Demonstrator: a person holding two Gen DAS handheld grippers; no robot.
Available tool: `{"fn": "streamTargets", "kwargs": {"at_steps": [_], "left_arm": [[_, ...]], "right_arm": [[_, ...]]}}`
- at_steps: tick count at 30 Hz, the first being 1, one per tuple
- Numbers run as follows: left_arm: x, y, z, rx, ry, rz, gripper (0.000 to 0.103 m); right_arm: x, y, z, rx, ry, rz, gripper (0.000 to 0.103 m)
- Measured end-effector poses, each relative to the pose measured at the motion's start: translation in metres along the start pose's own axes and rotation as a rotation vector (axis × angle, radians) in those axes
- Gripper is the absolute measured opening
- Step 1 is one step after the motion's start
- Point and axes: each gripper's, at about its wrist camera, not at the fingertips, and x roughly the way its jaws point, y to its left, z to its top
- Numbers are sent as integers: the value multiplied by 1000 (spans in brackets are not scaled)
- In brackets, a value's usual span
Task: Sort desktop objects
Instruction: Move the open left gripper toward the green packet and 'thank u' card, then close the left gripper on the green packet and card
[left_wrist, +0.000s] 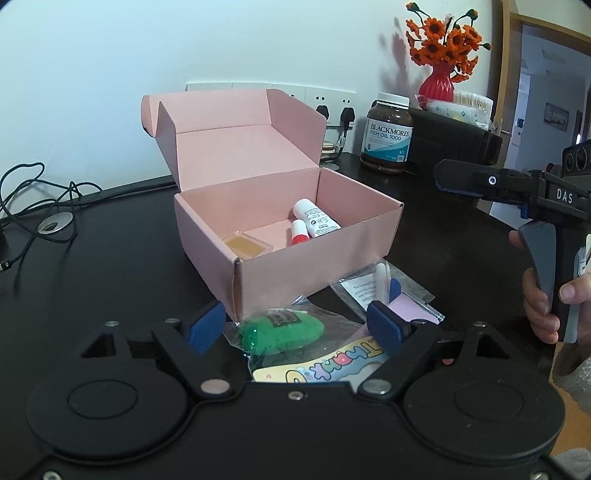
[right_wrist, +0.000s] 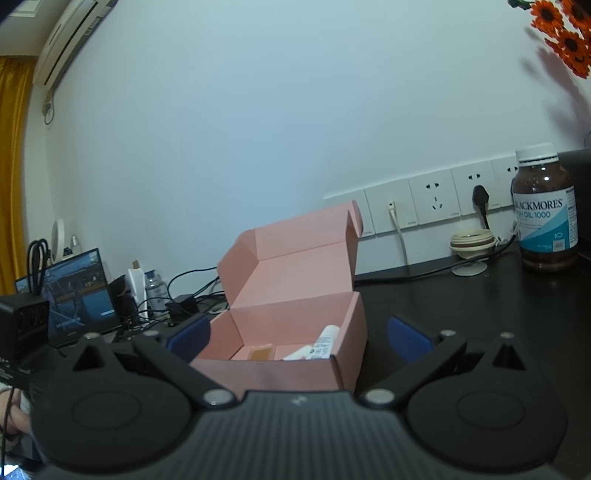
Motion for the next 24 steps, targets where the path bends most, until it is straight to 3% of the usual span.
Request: {"fn": "streamTargets", "kwargs": {"at_steps": [17, 22, 24], "left_arm": [[10, 8, 3, -60, 44, -23, 91], [6, 10, 7, -75, 58, 13, 90], [2, 9, 6, -65, 61, 19, 95]], "right_arm": [[1, -6, -1, 36, 0, -6, 102], [0, -9, -1, 52, 0, 2, 102], [0, -10, -1, 58, -1, 5, 102]]}}
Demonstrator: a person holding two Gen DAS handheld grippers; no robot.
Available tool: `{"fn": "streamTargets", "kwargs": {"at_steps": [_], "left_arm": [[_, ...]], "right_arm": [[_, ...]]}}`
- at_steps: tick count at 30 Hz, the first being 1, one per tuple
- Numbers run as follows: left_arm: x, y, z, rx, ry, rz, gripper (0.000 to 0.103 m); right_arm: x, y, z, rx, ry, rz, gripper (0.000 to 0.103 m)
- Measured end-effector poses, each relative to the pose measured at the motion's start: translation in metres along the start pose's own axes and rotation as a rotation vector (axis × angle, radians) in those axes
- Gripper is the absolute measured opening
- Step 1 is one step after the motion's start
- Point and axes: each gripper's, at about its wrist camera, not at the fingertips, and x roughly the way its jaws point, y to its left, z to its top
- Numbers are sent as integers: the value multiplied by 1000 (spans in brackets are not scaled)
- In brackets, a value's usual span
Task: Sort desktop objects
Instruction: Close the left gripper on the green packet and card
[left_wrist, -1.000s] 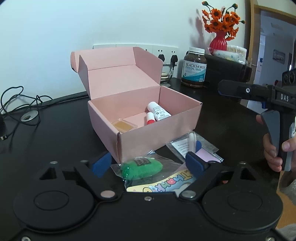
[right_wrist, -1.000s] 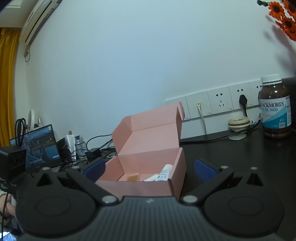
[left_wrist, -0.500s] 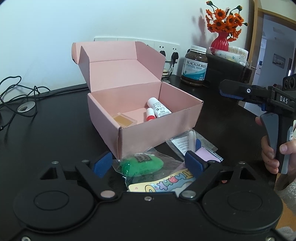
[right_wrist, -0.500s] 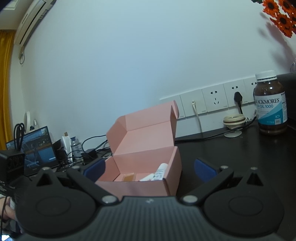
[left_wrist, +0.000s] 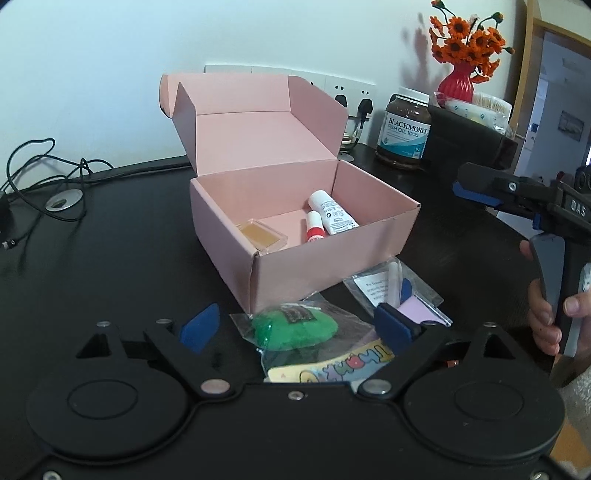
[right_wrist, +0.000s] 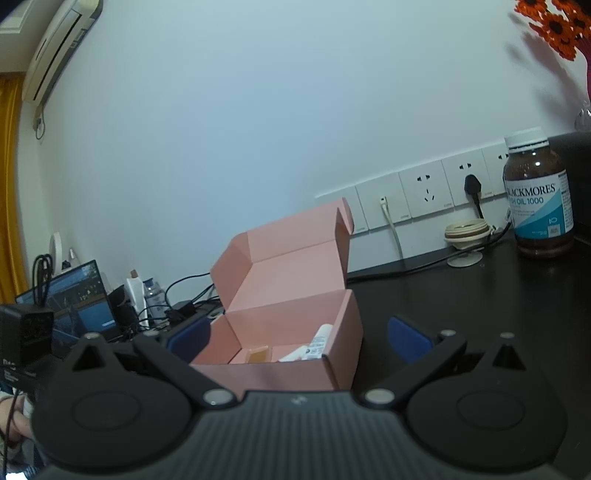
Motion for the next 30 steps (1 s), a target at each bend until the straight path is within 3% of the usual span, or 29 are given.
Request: {"fn": "streamTargets", "kwargs": {"at_steps": [7, 13, 15, 30], "left_arm": [[3, 1, -5, -37, 36, -40, 92], [3, -2, -2, -38, 27, -55, 74], [3, -1, -2, -47, 27, -64, 63], [-4, -3, -1, -44, -8, -60, 57]], "right_arm": [[-2, 1, -1, -8, -6, 5, 102], [-3, -2, -1, 6, -11, 12, 102], [-3, -4, 0, 17, -11, 16, 102], [-5, -9, 0, 46, -20, 29, 102]]}}
